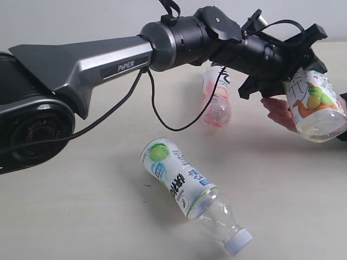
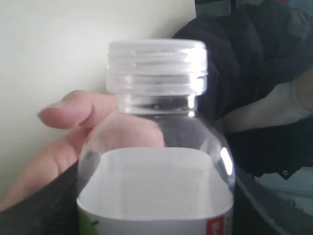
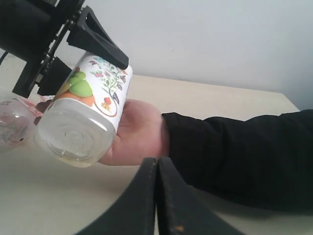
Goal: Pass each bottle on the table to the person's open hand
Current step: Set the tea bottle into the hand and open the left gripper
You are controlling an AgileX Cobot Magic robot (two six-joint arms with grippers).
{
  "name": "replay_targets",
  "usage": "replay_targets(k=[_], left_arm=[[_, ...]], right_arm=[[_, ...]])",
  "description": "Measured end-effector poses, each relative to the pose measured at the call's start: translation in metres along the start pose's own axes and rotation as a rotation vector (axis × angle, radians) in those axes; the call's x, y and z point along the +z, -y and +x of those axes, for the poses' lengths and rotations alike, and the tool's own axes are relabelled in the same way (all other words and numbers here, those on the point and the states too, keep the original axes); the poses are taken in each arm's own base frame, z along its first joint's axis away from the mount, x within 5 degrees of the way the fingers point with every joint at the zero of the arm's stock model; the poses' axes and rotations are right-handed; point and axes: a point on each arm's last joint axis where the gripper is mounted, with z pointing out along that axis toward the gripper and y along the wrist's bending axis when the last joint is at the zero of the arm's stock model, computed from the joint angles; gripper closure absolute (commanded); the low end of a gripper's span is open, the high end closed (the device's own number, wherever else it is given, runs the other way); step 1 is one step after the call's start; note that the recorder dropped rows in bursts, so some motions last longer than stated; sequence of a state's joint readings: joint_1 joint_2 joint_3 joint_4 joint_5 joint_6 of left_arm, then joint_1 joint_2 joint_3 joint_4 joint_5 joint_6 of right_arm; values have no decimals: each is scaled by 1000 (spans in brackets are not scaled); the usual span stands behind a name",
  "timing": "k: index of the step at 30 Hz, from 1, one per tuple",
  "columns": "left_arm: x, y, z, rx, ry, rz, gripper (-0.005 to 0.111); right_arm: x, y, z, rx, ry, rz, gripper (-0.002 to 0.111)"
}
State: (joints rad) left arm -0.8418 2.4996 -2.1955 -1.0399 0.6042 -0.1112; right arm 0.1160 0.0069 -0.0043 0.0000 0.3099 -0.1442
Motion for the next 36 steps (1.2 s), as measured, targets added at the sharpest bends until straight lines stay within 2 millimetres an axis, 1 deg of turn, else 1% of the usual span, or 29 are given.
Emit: replay_targets(k=[3,6,16,17,21,24,27,28,31,32,36], left_arm=[[5,-8,1,-6,-3,-12,71],[5,-9,0,-5,3,-13,69],[5,-10,-2,24,23,-29,69],[5,-10,-2,27,25,-31,67],[5,-11,-2,36,28,-37,52],[5,-12,-2,53,31,-48,44],[5,-12,-4,65,44,-54,43],[5,-12,-4,66,46,-54,41],[5,-12,-4,73,51,-58,26],[5,-12,-4,74,51,-59,23],[5,-12,-5,75,55,-58,21]], right_arm=[[0,0,0,0,0,0,108],[0,0,0,0,0,0,108],[0,0,0,0,0,0,108],[0,0,0,0,0,0,108],[0,0,0,0,0,0,108],[0,0,0,0,0,0,108],[0,0,0,0,0,0,108],[0,0,0,0,0,0,108],[0,0,0,0,0,0,108],[0,0,0,0,0,0,108],[0,0,0,0,0,0,108]])
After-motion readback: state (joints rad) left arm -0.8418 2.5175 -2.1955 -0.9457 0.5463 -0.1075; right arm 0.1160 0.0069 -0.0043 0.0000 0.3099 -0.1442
